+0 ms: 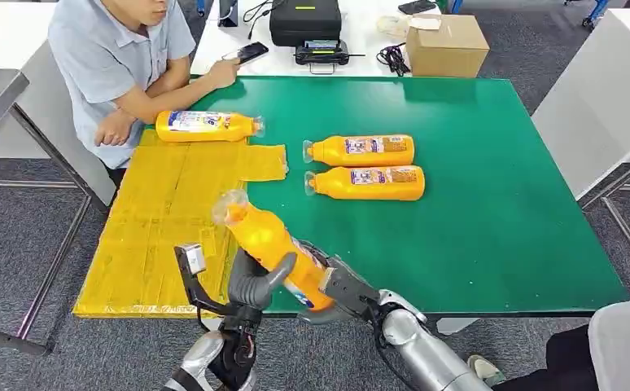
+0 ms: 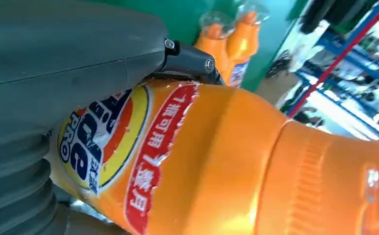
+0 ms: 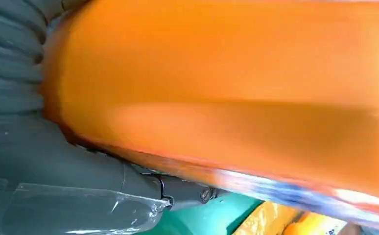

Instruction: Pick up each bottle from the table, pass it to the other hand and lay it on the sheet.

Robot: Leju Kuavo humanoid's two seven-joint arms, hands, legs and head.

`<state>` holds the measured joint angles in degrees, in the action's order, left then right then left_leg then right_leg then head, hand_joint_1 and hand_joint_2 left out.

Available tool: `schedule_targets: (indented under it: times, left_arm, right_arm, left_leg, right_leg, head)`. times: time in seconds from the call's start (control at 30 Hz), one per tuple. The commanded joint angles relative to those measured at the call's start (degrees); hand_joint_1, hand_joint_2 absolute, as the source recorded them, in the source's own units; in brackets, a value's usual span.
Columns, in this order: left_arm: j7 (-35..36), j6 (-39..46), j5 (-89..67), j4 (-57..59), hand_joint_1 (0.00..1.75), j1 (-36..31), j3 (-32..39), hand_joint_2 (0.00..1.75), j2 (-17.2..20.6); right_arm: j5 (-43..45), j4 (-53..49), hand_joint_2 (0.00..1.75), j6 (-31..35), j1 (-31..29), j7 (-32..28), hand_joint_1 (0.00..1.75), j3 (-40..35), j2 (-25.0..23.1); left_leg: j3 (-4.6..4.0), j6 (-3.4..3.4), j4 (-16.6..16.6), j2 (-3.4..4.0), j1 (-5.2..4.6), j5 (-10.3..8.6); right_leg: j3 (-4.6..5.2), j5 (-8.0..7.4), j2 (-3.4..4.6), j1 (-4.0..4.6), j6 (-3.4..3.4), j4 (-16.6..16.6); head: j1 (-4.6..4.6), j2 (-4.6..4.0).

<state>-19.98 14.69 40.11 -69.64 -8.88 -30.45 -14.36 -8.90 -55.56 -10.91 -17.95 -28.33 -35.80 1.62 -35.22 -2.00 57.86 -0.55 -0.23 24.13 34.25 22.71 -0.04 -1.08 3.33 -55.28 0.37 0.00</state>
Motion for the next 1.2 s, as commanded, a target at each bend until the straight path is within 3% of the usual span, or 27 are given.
schedule_targets:
  times: [0.03, 0.07, 0.1, 0.13, 0.17, 0.2, 0.23, 0.27, 0.4, 0.53, 0.57, 0.6, 0.63, 0.73, 1.1, 1.2]
  left_arm:
    - [-5.27, 8.06, -10.1, -0.43, 1.75, -2.21, -1.81, 1.75, 2.47]
    - [-10.76, 21.05, -24.78, 4.53, 1.75, -5.46, -5.22, 1.75, 3.77]
    - [-12.69, 25.31, -43.23, 10.85, 1.75, -6.14, 2.77, 1.75, 0.74]
    - [-13.0, 25.31, -60.04, 12.45, 1.75, -5.63, 9.01, 1.75, -2.26]
    - [-13.74, 25.31, -59.15, 13.49, 1.75, -6.25, 9.1, 1.75, -1.89]
    - [-13.58, 25.31, -67.6, 13.35, 1.75, -5.79, 14.34, 1.75, -3.28]
    - [-13.8, 25.31, -83.32, 10.12, 1.75, -4.47, 24.46, 1.75, -5.64]
    - [-11.34, 25.31, -94.67, 7.44, 1.75, -3.98, 27.83, 1.75, -5.64]
    - [-10.11, 25.31, -108.3, 8.49, 1.75, -7.31, 35.28, 1.75, -5.64]
    - [-7.14, 25.31, -109.47, 13.35, 1.75, -9.94, 32.24, 1.75, -3.32]
    - [-3.13, 25.31, -111.4, 16.97, 1.75, -12.18, 27.78, 1.75, -0.1]
    - [-2.5, 25.31, -110.55, 16.99, 1.75, -12.39, 26.72, 1.75, 0.65]
    - [4.22, 25.31, -116.76, 19.79, 1.75, -14.44, 21.36, 1.75, 4.61]
    - [10.03, 24.41, -118.64, 26.9, 1.75, -18.24, 15.55, 1.75, 8.6]
    - [11.21, 24.64, -113.35, 30.95, 1.75, -20.18, 14.64, 1.75, 8.18]
    - [19.5, 19.27, -118.25, 35.85, 1.75, -23.13, 10.56, 1.75, 10.4]
  right_arm:
    - [-0.52, 2.83, 1.75, 1.83, -0.21, 0.17, 0.0, 2.11, -1.16]
    - [-0.68, 1.79, 1.75, 2.78, 1.15, -0.05, 0.0, 3.31, -0.95]
    - [-1.43, 1.29, 1.75, 3.9, 2.0, -0.73, 0.0, 4.06, -0.71]
    - [-2.13, 1.76, 1.75, 4.01, 1.83, -1.41, 0.0, 4.5, -0.92]
    - [-2.4, 2.23, 1.75, 3.95, 1.54, -1.61, 0.0, 4.78, -1.18]
    - [-2.6, 2.67, 1.75, 3.88, 1.15, -1.83, 0.0, 5.05, -1.47]
    - [-2.7, 3.33, 1.75, 3.64, 0.62, -2.22, 0.0, 5.42, -1.85]
    - [-2.83, 4.24, 1.75, 3.03, -0.32, -2.68, 0.0, 5.38, -2.14]
    - [-2.75, 5.13, 1.75, 1.57, -1.55, -3.12, 0.0, 5.93, -2.67]
    - [-2.86, 4.66, 1.75, 0.35, -1.34, -3.71, 0.0, 5.71, -2.77]
    - [-3.08, 4.48, 1.75, 0.29, -1.33, -3.42, 0.0, 5.69, -2.85]
    - [-3.12, 4.44, 1.75, 0.26, -1.34, -3.36, 0.0, 5.72, -2.85]
    - [-3.21, 4.75, 1.75, -0.42, -1.82, -3.42, 0.0, 5.51, -2.96]
    - [-3.16, 5.32, 1.75, -1.06, -2.27, -3.6, 0.0, 5.65, -3.21]
    - [-3.44, 4.72, 1.75, -1.11, -1.48, -3.62, 0.0, 5.79, -3.27]
    - [-3.73, 4.7, 1.75, -1.72, -1.58, -3.58, 0.0, 6.22, -3.5]
  left_leg:
    - [0.24, 0.11, -0.01, 0.1, 0.03, 0.1]
    - [0.26, 0.12, -0.02, 0.13, 0.04, 0.11]
    - [0.31, 0.13, -0.04, -0.01, 0.04, 0.1]
    - [0.34, 0.14, -0.05, 0.0, 0.05, 0.11]
    - [0.27, 0.09, -0.12, -0.09, 0.03, 0.01]
    - [0.42, 0.14, -0.13, -0.07, 0.05, 0.06]
    - [0.31, 0.11, -0.1, 0.03, 0.04, 0.05]
    - [0.39, 0.13, -0.08, 0.06, 0.04, 0.1]
    - [0.15, 0.07, -0.01, 0.3, 0.01, 0.06]
    - [0.15, 0.11, -0.03, 0.18, 0.01, -0.01]
    - [0.21, 0.13, -0.03, 0.15, 0.02, 0.02]
    - [0.16, 0.12, -0.03, 0.1, 0.02, -0.01]
    - [0.24, 0.16, -0.04, 0.07, 0.04, 0.01]
    - [0.33, 0.19, -0.05, 0.06, 0.1, 0.01]
    - [0.17, 0.14, -0.01, 0.06, 0.09, -0.01]
    - [0.29, 0.19, 0.01, 0.1, 0.12, 0.05]
  right_leg:
    - [-0.21, 0.08, 0.06, 0.04, -0.14, 0.0]
    - [-0.23, 0.08, 0.09, 0.05, -0.15, 0.01]
    - [-0.32, 0.12, -0.06, 0.06, -0.16, 0.02]
    - [-0.34, 0.13, -0.05, 0.07, -0.17, 0.02]
    - [-0.3, 0.05, -0.13, 0.03, -0.1, 0.11]
    - [-0.44, 0.11, -0.13, 0.06, -0.17, 0.11]
    - [-0.3, 0.05, -0.01, 0.05, -0.13, 0.09]
    - [-0.36, 0.09, 0.02, 0.06, -0.16, 0.06]
    - [-0.09, -0.01, 0.27, 0.01, -0.09, -0.02]
    - [-0.07, 0.0, 0.02, 0.01, -0.12, -0.03]
    - [-0.12, 0.03, 0.02, 0.02, -0.14, -0.04]
    - [-0.06, 0.01, 0.01, 0.02, -0.12, -0.05]
    - [-0.14, 0.05, -0.02, 0.05, -0.16, -0.07]
    - [-0.25, 0.07, 0.03, 0.1, -0.2, -0.1]
    - [-0.13, 0.05, 0.02, 0.08, -0.12, -0.11]
    - [-0.23, 0.1, 0.05, 0.11, -0.18, -0.14]
  head:
    - [0.0, 0.0]
    - [-0.02, 0.0]
    - [0.0, 0.0]
    - [-0.02, 0.0]
    - [0.02, 0.0]
    - [0.0, 0.0]
    - [0.0, 0.0]
    - [-0.02, 0.0]
    - [0.04, 0.0]
    - [0.02, 0.0]
    - [-0.04, 0.0]
    - [0.0, 0.0]
    - [-0.04, 0.0]
    - [0.02, 0.0]
    - [0.0, 0.0]
    - [0.0, 0.0]
